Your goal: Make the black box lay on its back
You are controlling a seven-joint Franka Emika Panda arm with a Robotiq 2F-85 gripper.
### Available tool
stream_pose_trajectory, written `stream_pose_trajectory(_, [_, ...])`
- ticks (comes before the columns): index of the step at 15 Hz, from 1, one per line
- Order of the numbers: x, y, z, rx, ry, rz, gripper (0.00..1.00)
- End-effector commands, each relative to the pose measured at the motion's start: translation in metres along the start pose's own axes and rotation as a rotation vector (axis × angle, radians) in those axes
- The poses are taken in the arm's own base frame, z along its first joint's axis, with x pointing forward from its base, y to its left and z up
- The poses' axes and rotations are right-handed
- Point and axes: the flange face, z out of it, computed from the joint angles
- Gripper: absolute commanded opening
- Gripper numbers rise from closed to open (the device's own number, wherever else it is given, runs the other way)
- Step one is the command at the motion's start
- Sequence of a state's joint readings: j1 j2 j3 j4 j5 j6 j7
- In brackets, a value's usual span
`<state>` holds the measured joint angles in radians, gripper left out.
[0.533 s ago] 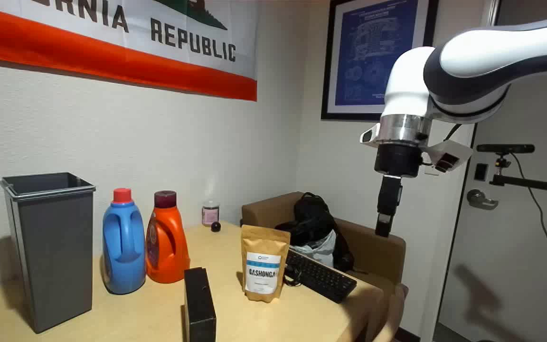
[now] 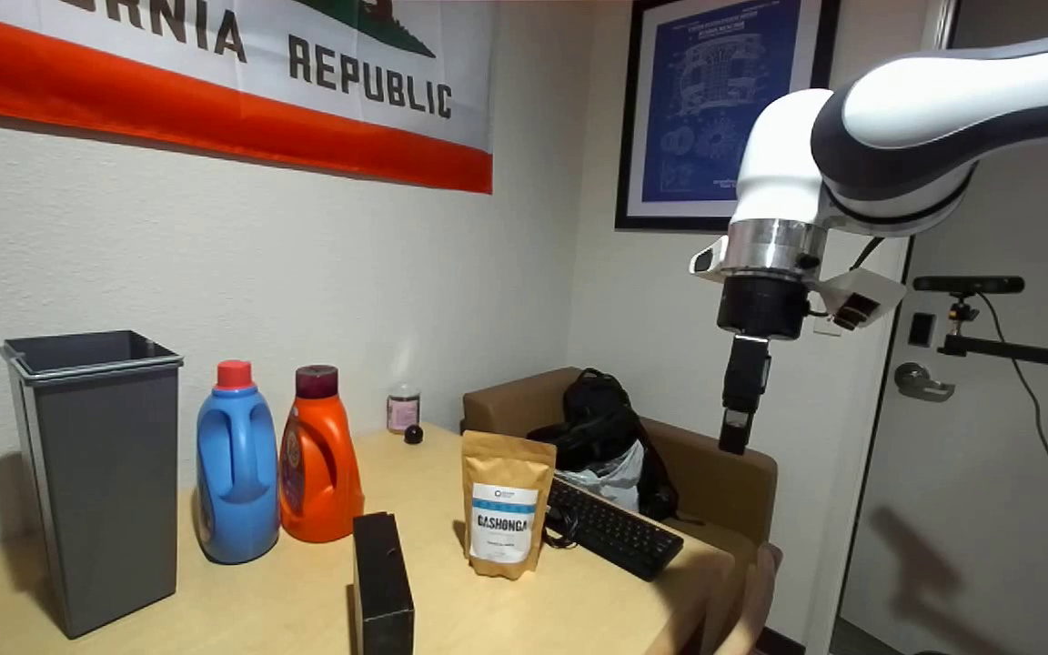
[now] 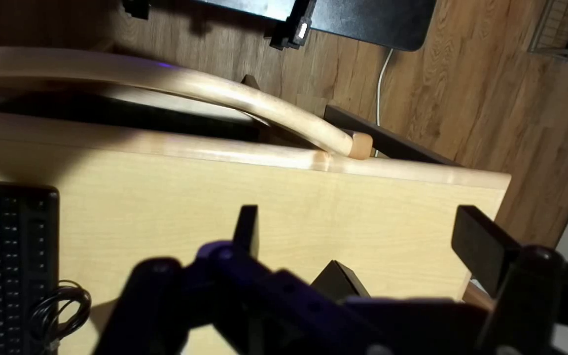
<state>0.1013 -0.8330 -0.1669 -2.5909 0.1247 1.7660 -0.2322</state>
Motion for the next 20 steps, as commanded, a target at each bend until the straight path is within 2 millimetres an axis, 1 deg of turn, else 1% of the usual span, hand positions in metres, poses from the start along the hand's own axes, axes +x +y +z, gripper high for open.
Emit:
stream_pose_trajectory(1, [0.0,0.0,-0.001,0.0,-0.001,0.0,1.0])
stream_pose_trajectory(4, [0.0,0.0,-0.001,0.0,-0.001,0.0,1.0])
stream_pose_trajectory(5, [-0.004,0.002,-0.001,-0.045,-0.011,-0.001,1.0])
stream_pose_trajectory(6, [-0.002,0.004,-0.002,-0.04,0.03,0.005,1.0])
stream_pose_trajectory(7, [0.005,0.008,-0.005,0.007,0.127,0.057,1.0])
stream_pose_trajectory(9, [0.02,0.013,-0.004,0.055,0.223,0.103,1.0])
stream_pose_trajectory(12, [0.038,0.021,0.006,0.115,0.374,0.144,1.0])
stream_pose_trajectory(13, [0.044,0.023,0.012,0.122,0.394,0.15,1.0])
stream_pose_trajectory(15, [0.055,0.024,0.027,0.115,0.404,0.163,1.0])
stream_pose_trajectory(18, [0.069,0.024,0.05,0.08,0.361,0.156,1.0])
stream_pose_trajectory(19, [0.068,0.022,0.053,0.073,0.335,0.143,1.0])
stream_pose_trajectory(20, [0.061,0.022,0.045,0.087,0.352,0.164,1.0])
